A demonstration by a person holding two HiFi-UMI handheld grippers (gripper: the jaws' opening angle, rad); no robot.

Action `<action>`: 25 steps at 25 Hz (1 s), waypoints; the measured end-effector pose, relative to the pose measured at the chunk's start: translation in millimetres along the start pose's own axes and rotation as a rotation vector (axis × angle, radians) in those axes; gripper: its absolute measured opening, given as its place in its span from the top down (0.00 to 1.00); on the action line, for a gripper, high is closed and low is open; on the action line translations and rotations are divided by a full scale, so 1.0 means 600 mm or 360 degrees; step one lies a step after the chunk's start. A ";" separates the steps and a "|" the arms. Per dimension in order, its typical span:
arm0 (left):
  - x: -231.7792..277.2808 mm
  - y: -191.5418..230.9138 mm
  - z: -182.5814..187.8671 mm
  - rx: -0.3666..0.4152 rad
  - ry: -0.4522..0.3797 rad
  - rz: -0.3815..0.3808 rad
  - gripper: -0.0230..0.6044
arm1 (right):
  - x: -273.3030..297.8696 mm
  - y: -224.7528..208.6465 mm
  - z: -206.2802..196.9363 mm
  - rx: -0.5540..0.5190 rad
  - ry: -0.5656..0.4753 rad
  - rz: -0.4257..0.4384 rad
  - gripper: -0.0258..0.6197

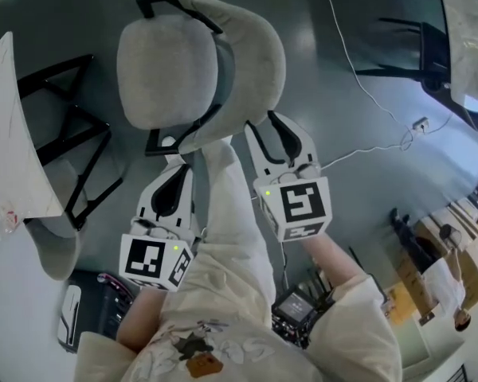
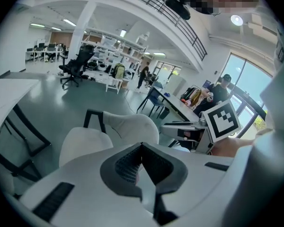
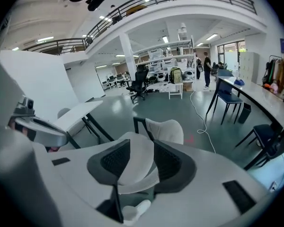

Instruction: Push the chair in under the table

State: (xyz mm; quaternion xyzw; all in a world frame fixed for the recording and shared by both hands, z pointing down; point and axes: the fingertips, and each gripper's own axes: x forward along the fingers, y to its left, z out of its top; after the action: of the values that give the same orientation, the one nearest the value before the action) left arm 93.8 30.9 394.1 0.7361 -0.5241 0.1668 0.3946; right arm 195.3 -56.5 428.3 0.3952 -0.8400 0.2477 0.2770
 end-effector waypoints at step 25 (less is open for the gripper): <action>0.106 0.075 -0.072 -0.0234 0.0133 0.0091 0.95 | 0.161 -0.149 -0.076 0.0205 0.0162 -0.0206 0.67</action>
State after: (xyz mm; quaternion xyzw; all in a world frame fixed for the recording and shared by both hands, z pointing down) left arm 85.8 16.5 481.3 0.6822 -0.5389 0.1697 0.4642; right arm 227.7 -129.2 542.7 0.4527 -0.7799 0.3025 0.3088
